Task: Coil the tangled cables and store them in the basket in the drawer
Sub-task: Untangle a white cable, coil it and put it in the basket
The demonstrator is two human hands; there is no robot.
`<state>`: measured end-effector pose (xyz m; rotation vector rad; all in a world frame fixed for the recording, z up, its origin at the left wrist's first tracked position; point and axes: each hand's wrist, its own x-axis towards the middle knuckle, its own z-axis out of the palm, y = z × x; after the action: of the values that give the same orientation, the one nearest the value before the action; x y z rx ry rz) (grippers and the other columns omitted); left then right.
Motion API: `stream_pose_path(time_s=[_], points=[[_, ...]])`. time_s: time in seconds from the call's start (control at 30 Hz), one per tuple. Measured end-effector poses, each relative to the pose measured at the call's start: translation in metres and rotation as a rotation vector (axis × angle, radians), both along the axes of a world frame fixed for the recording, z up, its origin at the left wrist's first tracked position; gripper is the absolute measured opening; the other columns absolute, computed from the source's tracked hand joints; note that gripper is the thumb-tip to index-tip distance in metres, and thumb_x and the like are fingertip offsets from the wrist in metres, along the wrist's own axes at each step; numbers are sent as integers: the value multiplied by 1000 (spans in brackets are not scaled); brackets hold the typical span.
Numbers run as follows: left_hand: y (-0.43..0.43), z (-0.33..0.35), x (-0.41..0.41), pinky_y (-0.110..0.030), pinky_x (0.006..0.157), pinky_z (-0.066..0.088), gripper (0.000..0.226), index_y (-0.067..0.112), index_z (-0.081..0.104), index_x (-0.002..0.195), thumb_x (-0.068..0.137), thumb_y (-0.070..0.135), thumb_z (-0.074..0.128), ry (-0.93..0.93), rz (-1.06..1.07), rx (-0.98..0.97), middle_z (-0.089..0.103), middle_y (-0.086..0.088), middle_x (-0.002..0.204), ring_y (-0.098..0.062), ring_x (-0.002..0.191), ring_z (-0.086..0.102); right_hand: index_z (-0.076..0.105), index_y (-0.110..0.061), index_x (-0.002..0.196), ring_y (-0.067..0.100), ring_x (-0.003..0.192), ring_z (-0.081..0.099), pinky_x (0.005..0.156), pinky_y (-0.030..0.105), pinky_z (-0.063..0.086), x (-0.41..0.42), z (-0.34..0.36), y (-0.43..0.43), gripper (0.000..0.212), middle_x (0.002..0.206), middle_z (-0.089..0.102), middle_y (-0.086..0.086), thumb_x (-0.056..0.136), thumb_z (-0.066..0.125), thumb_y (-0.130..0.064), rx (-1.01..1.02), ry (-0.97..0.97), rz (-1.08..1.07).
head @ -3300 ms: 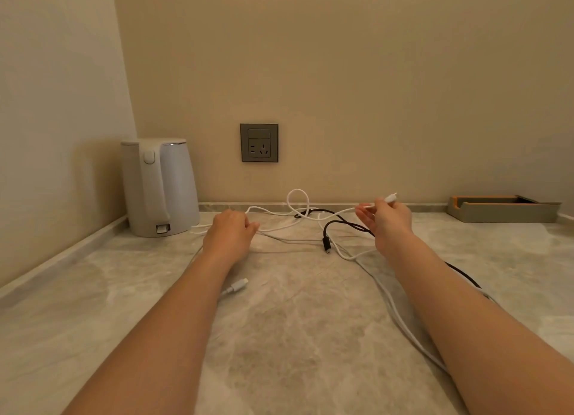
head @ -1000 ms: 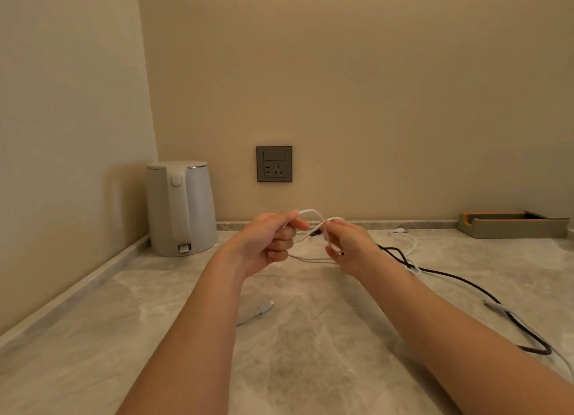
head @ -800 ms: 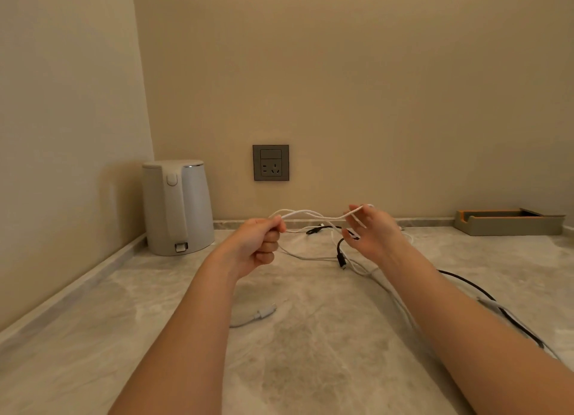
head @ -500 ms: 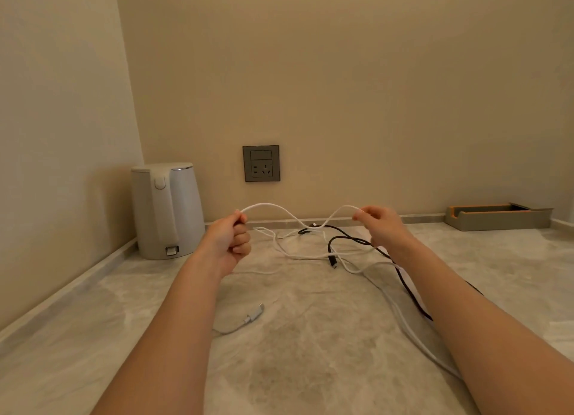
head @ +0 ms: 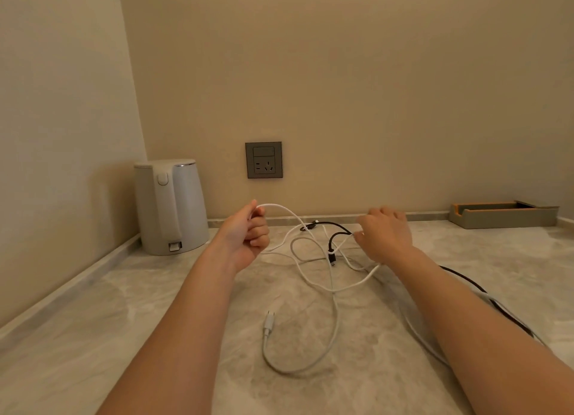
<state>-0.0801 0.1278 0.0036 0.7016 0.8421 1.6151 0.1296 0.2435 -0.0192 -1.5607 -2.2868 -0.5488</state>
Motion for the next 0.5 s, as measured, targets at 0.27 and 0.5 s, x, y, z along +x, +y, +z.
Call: stream_pose_path(time_s=[0.27,0.5], points=[[-9,8,6,-14,32,17,33,12,44,69,100,23,36,-37,-154,123,24,10,36,-4,27,23,46,-11,138,21,126,46,102,32,35,-52,24,-33,45,134,52,5,98,46,-31,-448,400,518],[-12,13,-2,-14,33,18,35,11,45,72,102,24,32,18,-177,180,24,10,38,-2,29,23,55,-16,79,16,70,63,68,29,50,-69,39,-33,25,79,64,3,100,43,-22,-662,849,576]])
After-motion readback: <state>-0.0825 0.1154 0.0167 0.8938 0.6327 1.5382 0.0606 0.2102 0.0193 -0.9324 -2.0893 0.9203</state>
